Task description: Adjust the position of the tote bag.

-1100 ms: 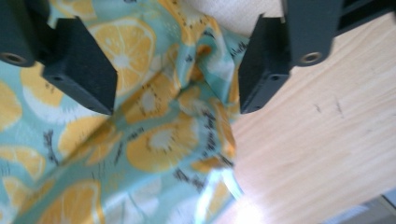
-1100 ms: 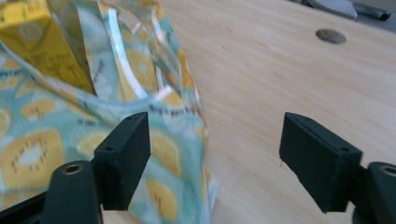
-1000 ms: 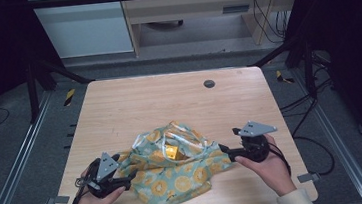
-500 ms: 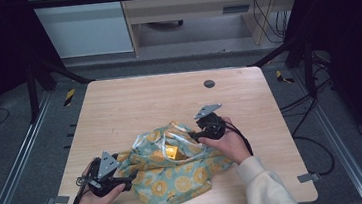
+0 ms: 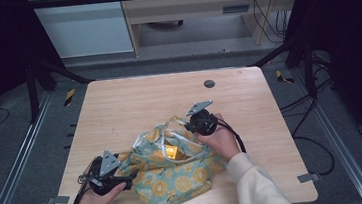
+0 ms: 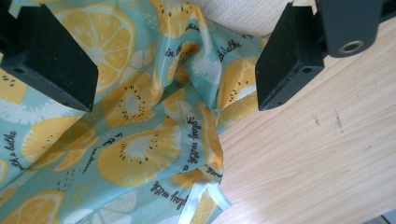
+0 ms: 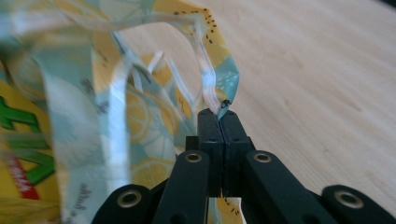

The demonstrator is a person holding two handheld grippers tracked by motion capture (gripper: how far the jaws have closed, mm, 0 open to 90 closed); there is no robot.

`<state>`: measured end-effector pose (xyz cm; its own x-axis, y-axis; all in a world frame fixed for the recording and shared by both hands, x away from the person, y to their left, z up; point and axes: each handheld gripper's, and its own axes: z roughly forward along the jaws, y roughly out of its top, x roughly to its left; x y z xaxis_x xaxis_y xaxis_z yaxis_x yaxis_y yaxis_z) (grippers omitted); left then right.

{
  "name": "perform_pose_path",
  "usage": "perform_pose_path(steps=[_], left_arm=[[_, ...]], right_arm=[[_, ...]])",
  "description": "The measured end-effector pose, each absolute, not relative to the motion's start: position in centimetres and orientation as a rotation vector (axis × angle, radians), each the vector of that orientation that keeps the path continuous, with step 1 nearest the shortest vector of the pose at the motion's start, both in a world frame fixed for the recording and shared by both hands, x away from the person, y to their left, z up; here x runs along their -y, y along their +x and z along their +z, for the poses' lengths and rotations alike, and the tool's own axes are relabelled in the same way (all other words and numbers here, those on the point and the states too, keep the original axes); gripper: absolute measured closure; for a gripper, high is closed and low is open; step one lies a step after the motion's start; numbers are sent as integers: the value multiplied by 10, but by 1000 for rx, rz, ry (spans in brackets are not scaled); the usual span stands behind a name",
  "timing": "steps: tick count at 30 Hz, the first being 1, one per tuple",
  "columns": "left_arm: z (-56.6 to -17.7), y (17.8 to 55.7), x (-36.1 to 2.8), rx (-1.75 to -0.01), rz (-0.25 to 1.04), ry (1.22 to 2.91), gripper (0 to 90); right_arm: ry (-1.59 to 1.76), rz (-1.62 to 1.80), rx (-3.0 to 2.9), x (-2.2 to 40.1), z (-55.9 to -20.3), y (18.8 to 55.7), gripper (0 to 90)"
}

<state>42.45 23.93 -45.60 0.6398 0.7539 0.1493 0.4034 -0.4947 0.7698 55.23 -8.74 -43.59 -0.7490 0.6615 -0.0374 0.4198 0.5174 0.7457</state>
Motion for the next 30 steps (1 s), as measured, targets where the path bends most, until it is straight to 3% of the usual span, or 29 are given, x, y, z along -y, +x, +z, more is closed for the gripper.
perform_pose_path(steps=[16,28,30], left_arm=[[-423,435,-234,-844,525,2054,147],[-389,456,-183,-743,494,2060,150],[-391,458,-180,-755,488,2070,223]], right_arm=[[720,1312,-2360,97,-393,487,900],[682,1303,-2384,92,-391,472,897],[673,1310,-2387,91,-390,468,897]])
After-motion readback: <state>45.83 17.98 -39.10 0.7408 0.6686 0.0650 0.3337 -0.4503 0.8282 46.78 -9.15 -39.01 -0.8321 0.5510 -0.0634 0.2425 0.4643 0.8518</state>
